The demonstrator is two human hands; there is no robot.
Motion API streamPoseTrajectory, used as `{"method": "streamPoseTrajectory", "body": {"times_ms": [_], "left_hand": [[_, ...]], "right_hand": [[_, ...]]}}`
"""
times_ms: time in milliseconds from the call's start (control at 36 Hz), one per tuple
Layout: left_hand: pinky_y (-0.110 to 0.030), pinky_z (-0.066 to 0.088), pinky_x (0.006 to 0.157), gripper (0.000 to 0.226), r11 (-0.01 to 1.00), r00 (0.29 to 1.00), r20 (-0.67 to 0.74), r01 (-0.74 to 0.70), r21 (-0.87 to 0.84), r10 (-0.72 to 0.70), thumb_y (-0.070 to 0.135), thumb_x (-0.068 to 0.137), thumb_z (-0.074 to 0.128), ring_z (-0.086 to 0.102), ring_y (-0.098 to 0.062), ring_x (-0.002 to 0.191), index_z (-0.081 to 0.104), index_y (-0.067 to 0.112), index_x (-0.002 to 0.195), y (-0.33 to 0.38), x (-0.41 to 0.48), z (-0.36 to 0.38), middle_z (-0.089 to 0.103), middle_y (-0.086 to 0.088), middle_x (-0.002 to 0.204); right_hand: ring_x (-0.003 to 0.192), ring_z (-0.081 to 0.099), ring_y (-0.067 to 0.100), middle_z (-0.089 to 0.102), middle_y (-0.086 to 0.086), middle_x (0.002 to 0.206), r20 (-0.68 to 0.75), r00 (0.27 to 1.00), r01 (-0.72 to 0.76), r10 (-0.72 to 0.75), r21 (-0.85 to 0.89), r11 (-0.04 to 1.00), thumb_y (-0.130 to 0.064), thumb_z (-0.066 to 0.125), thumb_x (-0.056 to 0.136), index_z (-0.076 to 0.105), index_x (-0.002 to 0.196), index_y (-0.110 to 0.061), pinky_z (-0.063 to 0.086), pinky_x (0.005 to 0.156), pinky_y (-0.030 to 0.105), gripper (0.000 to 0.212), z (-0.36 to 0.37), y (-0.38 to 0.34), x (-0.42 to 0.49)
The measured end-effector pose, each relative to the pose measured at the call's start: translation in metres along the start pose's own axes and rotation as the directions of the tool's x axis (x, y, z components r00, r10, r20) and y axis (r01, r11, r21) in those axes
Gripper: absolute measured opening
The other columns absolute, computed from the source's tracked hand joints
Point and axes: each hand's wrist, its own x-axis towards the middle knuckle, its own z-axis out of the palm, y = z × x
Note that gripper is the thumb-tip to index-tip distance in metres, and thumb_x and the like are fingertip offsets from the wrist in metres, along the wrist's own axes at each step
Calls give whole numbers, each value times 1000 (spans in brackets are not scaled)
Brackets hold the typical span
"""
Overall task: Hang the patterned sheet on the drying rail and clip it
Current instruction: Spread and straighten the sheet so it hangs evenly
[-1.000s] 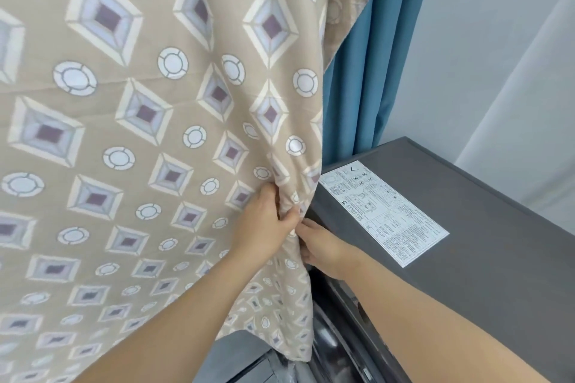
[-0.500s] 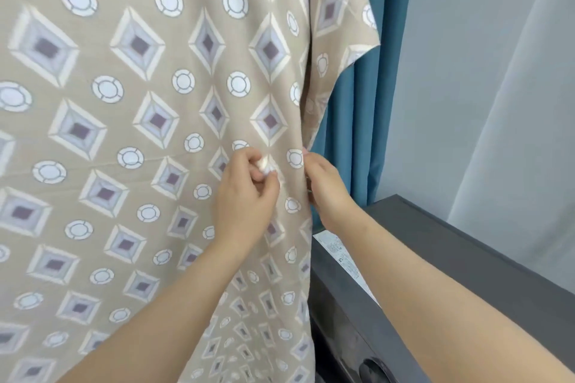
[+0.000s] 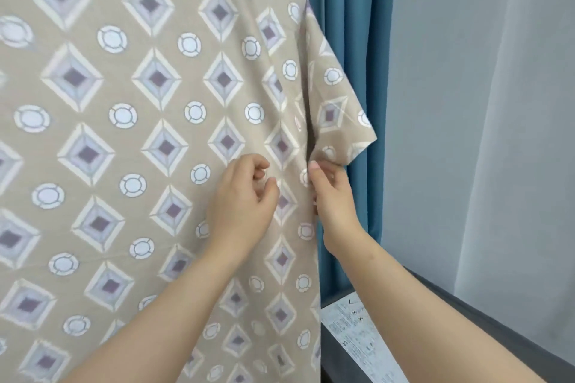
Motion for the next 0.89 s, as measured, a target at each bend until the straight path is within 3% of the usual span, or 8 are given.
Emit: {"method": "streamPoseTrajectory", "body": {"times_ms": [167, 278, 389, 444, 500, 583, 722, 889], "left_hand": [[-20, 32, 67, 13, 992, 993, 4, -115, 41, 115, 20, 85, 56, 47, -4, 75, 53, 24, 98, 21, 39, -6, 46, 18, 89], [-21, 28, 64, 13, 978, 983, -12, -184, 97, 186, 20, 85, 56, 50, -8, 82, 55, 21, 98, 32, 66, -8, 47, 14, 89], [-23, 34, 70, 14, 969, 977, -1, -209, 128, 211, 21, 85, 55, 54, -12, 92, 57, 21, 98, 36, 84, -11, 46, 15, 90], [-25, 37, 74, 14, 961, 972, 5, -232, 148, 234, 21, 85, 55, 55, -13, 95, 57, 23, 98, 34, 92, -14, 46, 16, 92], [-24, 36, 74, 15, 955, 968, -3, -246, 167, 250, 20, 84, 55, 56, -12, 95, 58, 23, 98, 31, 98, -19, 46, 16, 93], [-25, 38, 76, 16, 948, 964, -24, -254, 193, 263, 19, 84, 55, 55, -13, 96, 58, 21, 100, 26, 107, -28, 49, 14, 95], [-22, 34, 77, 17, 939, 953, -106, -254, 230, 284, 22, 84, 53, 53, -17, 97, 61, 19, 98, 16, 118, -37, 58, 6, 102], [-21, 31, 78, 16, 940, 949, -136, -247, 235, 284, 20, 82, 56, 47, -16, 95, 62, 16, 97, 16, 119, -36, 54, 4, 100]], "right_hand": [[73, 56, 10, 54, -8, 80, -154, 978, 131, -141, -71, 989, -34, 61, 86, 41, 124, -16, 50, 79, 29, 46, 14, -44, 39], [126, 41, 13, 45, -6, 133, -42, 927, 343, -372, -302, 889, -38, 53, 90, 33, 137, -28, 32, 107, 35, 52, 18, -64, 72], [143, 13, 27, 8, -4, 157, -135, 987, 12, -92, -497, 867, -50, 39, 92, 9, 148, -35, 14, 114, 51, 65, 19, -70, 124], [133, 34, 29, 31, 2, 150, -39, 994, -106, 99, -423, 900, -53, 38, 91, 22, 146, -31, 31, 106, 44, 61, 27, -69, 140], [99, 60, 24, 63, 6, 119, 181, 946, -224, 270, -237, 945, -58, 49, 83, 54, 123, -24, 49, 81, 35, 52, 40, -72, 142], [67, 66, 18, 70, 3, 78, 409, 871, -262, 271, -79, 962, -57, 50, 86, 64, 93, -19, 53, 62, 28, 42, 55, -80, 146], [101, 65, 26, 70, 6, 108, 376, 914, -213, 156, 114, 970, -67, 33, 87, 65, 113, -18, 52, 89, 39, 64, 57, -92, 148], [72, 65, 15, 68, 1, 81, 181, 960, 224, -212, -53, 973, -31, 59, 89, 60, 85, -9, 54, 66, 24, 22, 52, -101, 131]]}}
